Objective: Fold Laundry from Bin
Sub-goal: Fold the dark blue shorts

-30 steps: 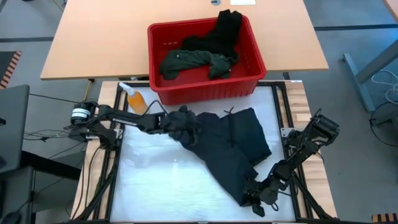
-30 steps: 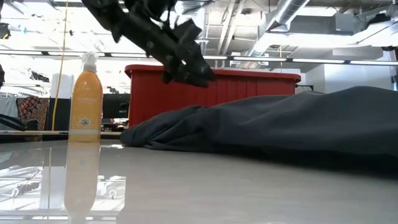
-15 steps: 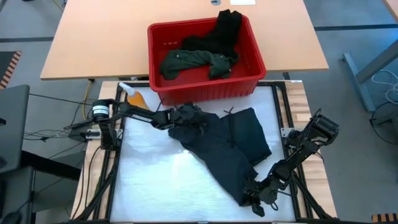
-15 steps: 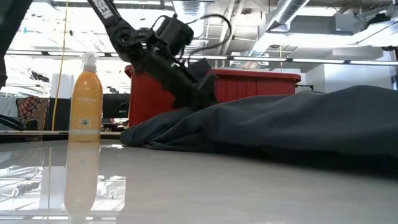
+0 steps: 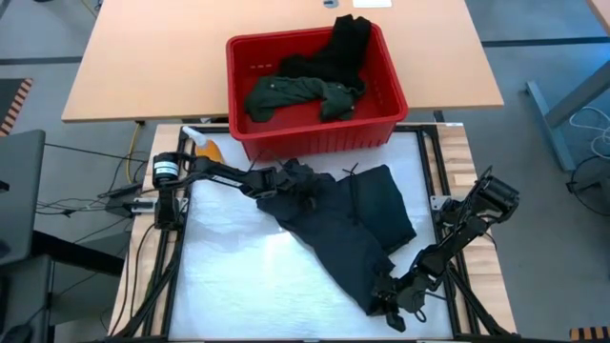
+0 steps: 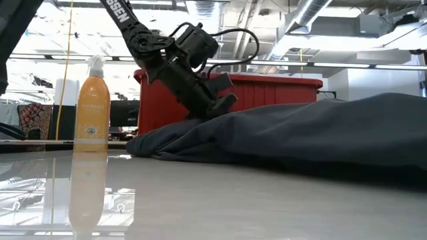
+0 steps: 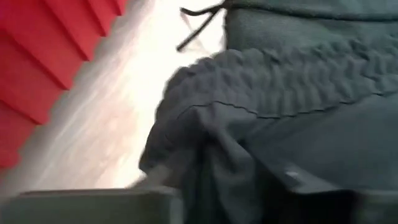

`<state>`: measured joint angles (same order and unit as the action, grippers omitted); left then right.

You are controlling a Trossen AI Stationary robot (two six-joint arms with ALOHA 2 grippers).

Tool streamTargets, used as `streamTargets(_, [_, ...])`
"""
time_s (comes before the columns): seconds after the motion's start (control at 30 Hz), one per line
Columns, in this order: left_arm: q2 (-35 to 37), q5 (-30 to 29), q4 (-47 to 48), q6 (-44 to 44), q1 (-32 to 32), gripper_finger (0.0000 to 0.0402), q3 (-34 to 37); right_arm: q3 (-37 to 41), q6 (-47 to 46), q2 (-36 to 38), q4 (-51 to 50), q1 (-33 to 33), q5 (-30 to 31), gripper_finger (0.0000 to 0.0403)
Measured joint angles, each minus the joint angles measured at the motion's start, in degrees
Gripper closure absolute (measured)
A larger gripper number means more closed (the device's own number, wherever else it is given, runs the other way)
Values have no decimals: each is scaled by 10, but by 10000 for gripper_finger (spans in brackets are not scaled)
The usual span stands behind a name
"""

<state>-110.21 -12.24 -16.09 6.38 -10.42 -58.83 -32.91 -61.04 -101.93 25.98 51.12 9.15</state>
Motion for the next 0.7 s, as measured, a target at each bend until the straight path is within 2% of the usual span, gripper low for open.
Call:
streamTargets(0.07, [0,10,2,-8,4,363,0,0,0,0,0,-2,0,354])
streamTargets(0.1, [1,9,3,-7,8,380,0,0,0,2,-2,-3,-1,354])
streamTargets(0.23, [37,1,13,-33,28,395,1,0,-4,37,-49,-14,-1,359])
streamTargets(0.4, [140,-41,33,-92,82,398,1,4,3,115,-140,-31,-10,371])
streamTargets(0.57, [238,-88,124,-129,168,399,0,2,7,179,-206,-57,-8,360])
streamTargets(0.7, [269,-119,240,-108,250,400,0,2,12,190,-218,-67,-9,343])
